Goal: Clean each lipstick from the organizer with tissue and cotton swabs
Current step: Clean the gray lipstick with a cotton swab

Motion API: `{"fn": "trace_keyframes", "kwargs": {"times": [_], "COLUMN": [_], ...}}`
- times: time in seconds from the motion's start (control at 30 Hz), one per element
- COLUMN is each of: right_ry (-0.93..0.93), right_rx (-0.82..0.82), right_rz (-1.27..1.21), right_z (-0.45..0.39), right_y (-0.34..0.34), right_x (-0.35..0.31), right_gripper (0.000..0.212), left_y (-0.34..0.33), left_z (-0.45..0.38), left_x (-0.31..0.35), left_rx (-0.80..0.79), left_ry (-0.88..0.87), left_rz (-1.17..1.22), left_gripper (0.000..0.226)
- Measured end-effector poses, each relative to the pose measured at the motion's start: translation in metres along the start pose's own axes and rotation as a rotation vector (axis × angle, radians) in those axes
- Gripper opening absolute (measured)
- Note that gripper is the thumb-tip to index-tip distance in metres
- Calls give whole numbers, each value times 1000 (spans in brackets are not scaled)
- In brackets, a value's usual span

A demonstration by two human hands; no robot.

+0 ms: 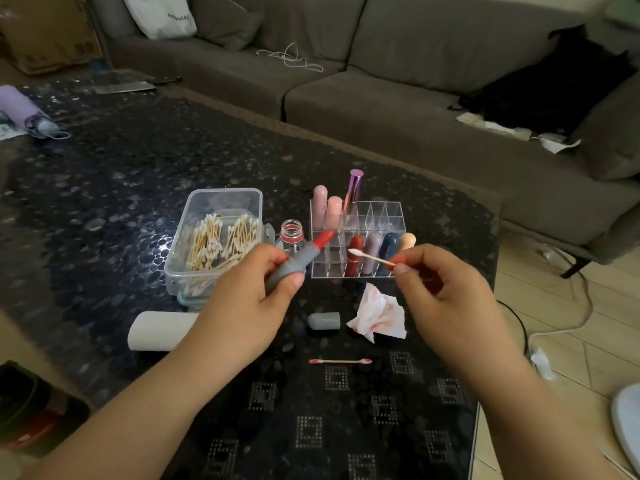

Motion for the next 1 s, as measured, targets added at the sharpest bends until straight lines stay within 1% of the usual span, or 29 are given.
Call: {"fn": "trace_keyframes", "kwargs": {"times": [0.03,0.1,0.17,0.23,0.33,0.4,0.47,0.67,0.77,0.87,1.0], "right_ry": [7,33,77,117,138,141,142,203,213,236,298], "right_rx": [-14,-52,-99,-125,-117,-86,-55,41,73,106,147], "right_rz": [-44,-119,-166,-186,-260,-270,-225,-69,-50,-31,-4], "right_z": [1,5,8,10,11,11,10,14,16,20,23], "right_y": [2,5,9,12,14,13,12,12,14,16,18], "right_x": [-3,-8,-13,-15,-18,-21,-21,-27,-29,-33,-36], "right_gripper": [21,20,21,25,26,24,20,11,8,9,15], "left_y": [2,5,6,4,-5,-12,-19,-26,-26,-24,-22], "left_z": [1,1,-1,-2,4,9,13,12,13,15,19], "left_x": [8,21,34,42,49,48,45,36,35,38,44], "left_rx": [-20,-11,8,19,45,63,47,63,64,49,34], "left_ry": [52,73,92,127,167,218,235,143,117,87,65], "left_rz": [159,387,585,738,921,1027,1063,971,985,1018,1052], "left_gripper": [9,14,25,32,25,27,30,21,16,12,19]}}
Point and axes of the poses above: each hand's wrist, its own z-axis away from the middle knuckle, its own y-axis out of the back of the hand, x = y × z, the point moved 1 cm from there along -z, towards the middle knuckle, and after that the axes turned 15 degrees about -y, right-handed, at the moved point
